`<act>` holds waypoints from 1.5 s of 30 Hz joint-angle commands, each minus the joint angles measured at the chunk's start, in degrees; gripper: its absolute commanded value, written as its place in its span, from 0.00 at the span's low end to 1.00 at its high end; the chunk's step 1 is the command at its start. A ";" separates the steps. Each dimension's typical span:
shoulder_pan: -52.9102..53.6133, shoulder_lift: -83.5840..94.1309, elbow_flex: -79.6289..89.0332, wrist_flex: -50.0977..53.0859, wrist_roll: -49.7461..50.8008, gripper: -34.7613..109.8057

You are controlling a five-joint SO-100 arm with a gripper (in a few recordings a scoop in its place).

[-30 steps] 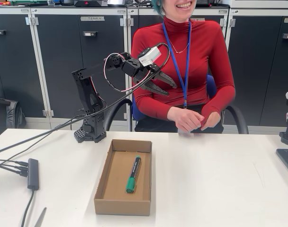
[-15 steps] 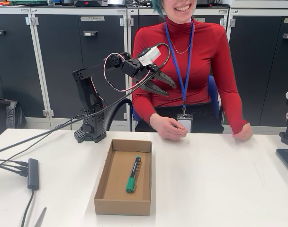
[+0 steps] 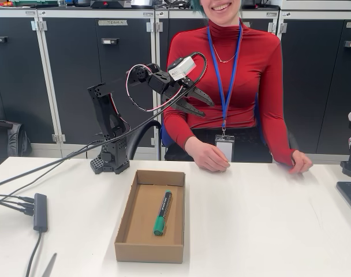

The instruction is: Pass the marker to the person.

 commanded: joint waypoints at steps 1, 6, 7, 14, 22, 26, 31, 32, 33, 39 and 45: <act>0.26 1.14 -3.87 0.26 0.44 0.40; 0.62 0.97 -4.04 0.26 0.35 0.40; 0.62 0.88 -4.13 0.18 0.35 0.40; 0.62 0.62 -4.48 0.18 0.62 0.40; 0.44 0.26 -5.01 0.44 0.70 0.40; 0.62 0.26 -5.10 0.26 0.53 0.40; 0.79 0.09 -5.54 -0.18 0.35 0.40; 0.88 0.09 -5.54 -0.26 0.26 0.40; 1.05 0.09 -5.54 -0.26 0.26 0.40; 1.49 0.26 -5.36 -0.18 0.00 0.40; 1.58 0.53 -5.01 -0.35 -0.09 0.40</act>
